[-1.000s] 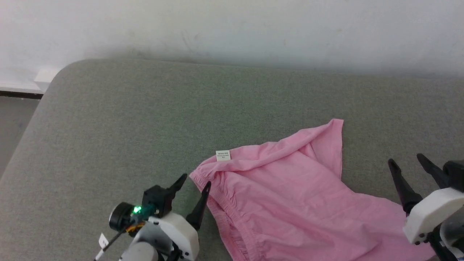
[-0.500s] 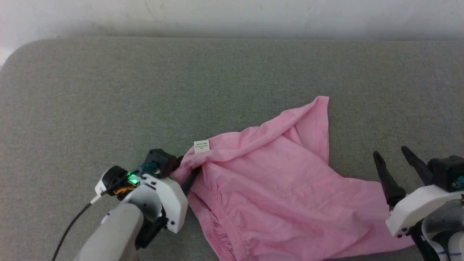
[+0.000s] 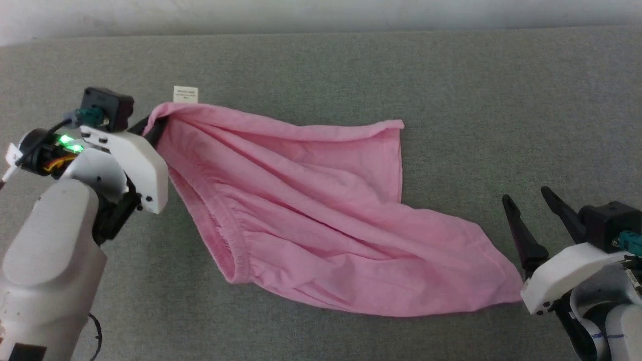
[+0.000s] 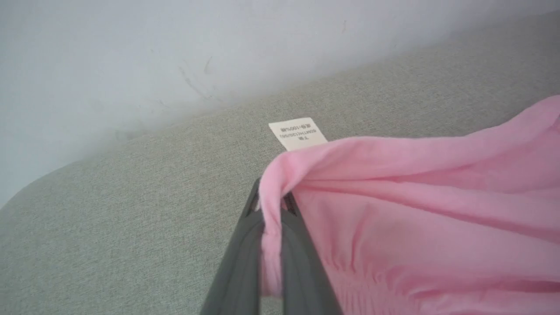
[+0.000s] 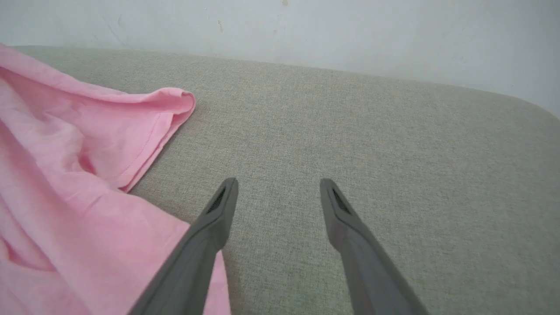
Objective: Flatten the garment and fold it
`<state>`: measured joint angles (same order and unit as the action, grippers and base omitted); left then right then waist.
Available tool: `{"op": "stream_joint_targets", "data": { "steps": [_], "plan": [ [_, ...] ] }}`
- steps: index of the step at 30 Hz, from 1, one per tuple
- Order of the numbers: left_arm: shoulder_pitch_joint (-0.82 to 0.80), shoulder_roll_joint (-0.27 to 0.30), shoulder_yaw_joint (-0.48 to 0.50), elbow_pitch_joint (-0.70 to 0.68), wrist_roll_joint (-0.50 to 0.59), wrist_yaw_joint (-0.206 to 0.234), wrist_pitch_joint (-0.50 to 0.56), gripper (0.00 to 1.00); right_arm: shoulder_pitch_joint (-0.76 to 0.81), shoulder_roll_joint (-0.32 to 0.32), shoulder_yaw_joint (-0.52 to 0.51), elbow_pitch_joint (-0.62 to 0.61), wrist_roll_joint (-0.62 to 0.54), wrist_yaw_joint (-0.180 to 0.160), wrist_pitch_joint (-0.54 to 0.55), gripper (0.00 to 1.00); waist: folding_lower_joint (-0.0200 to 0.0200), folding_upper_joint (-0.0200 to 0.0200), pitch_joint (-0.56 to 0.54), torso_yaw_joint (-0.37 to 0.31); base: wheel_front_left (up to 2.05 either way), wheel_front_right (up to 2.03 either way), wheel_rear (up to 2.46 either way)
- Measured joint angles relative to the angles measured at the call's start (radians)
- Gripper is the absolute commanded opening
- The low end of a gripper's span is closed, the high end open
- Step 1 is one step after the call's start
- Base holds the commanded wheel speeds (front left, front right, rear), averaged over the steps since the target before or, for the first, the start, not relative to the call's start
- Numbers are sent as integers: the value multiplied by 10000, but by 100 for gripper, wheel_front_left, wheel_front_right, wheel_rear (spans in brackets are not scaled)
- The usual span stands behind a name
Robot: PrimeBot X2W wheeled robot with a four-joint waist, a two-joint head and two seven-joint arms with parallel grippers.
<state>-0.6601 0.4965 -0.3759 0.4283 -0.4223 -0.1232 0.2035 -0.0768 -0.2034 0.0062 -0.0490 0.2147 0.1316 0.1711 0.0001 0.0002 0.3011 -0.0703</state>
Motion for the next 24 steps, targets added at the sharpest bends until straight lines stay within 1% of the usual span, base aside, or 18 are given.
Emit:
{"op": "stream_joint_targets", "data": {
  "steps": [2, 3, 4, 5, 7, 9, 13, 15, 17, 19, 24],
  "plan": [
    [-353, 21, -2, 493, 12, 2, 86, 0, -67, 25, 59, 8, 0, 0, -77, 100, 0, 0, 115, -62, 0, 0, 0],
    [-521, 21, 0, 763, 29, 8, 36, 13, -88, 38, 94, 21, -2, 0, -90, 100, 0, 0, 174, -92, 0, 0, 0],
    [-662, 21, -10, 1058, 113, 13, -102, 50, -118, 58, 146, 46, -2, 0, -130, 100, 1, 0, 226, -121, 0, 0, 0],
    [-782, 15, -15, 1352, 190, 40, -276, 100, -163, 84, 207, 73, 0, 0, -169, 100, 1, 0, 270, -152, 0, 0, 0],
    [-908, -19, -46, 1785, 309, 79, -692, 100, -232, 121, 307, 132, 0, 0, -232, 100, 1, 0, 319, -204, 0, 0, 0],
    [-960, -205, -84, 2073, 326, 105, -1197, 100, -234, 138, 309, 207, 0, 0, -291, 100, 1, 0, 298, -194, 0, 0, 0],
    [-958, -508, -234, 2290, 477, 130, -2295, 100, -213, 102, 268, 355, -2, 0, -368, 100, 0, 0, 114, -102, 0, 0, 0],
    [-896, -573, -219, 2259, 493, 222, -2924, 100, -184, 77, 290, 420, -17, 0, -408, 100, -1, 0, -63, -33, 0, 0, 0],
    [-654, -642, -146, 2061, 499, 403, -3601, 100, -108, 79, 270, 483, -12, 0, -410, 100, -2, 0, -284, 63, 0, 0, 0],
    [-258, -721, -77, 1756, 474, 552, -4063, 100, 53, 71, 272, 556, -12, 0, -408, 100, -2, 0, -546, 186, 0, 0, 0],
    [1153, -949, 213, 38, 439, 926, -4564, 100, 621, 71, 284, 629, 23, 0, -276, 100, -3, 0, -1235, 573, 0, 0, 0]
  ]
}}
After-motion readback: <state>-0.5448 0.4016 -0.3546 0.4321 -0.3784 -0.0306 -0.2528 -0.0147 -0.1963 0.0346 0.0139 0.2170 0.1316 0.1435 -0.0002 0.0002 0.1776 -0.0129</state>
